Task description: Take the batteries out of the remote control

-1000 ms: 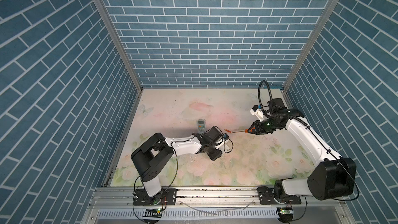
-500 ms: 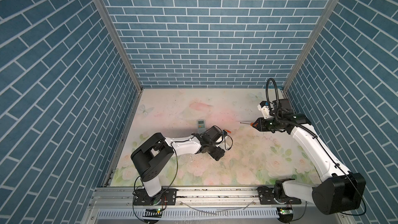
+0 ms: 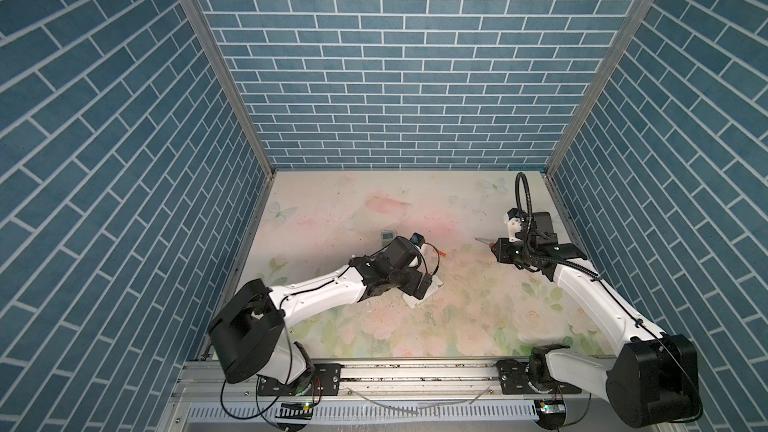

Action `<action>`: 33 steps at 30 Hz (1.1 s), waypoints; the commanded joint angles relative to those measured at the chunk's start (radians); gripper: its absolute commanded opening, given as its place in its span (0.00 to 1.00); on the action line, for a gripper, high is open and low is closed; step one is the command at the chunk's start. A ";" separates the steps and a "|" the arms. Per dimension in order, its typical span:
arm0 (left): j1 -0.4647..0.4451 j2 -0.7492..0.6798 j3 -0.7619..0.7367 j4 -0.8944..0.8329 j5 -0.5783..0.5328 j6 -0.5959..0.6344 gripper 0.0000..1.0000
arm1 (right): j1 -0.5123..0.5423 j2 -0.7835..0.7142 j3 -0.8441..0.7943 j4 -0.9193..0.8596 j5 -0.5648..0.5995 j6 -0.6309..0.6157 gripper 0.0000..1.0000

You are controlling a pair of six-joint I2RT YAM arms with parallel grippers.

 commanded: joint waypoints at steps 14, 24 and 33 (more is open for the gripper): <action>0.287 -0.341 -0.236 0.214 0.081 -0.339 1.00 | 0.200 0.048 -0.144 0.235 0.273 0.055 0.00; 0.290 -0.384 -0.199 0.078 -0.008 -0.249 0.99 | 0.245 0.020 -0.194 0.128 0.265 0.172 0.13; 0.290 -0.405 -0.200 0.081 -0.011 -0.248 1.00 | 0.287 -0.004 -0.232 0.116 0.254 0.250 0.28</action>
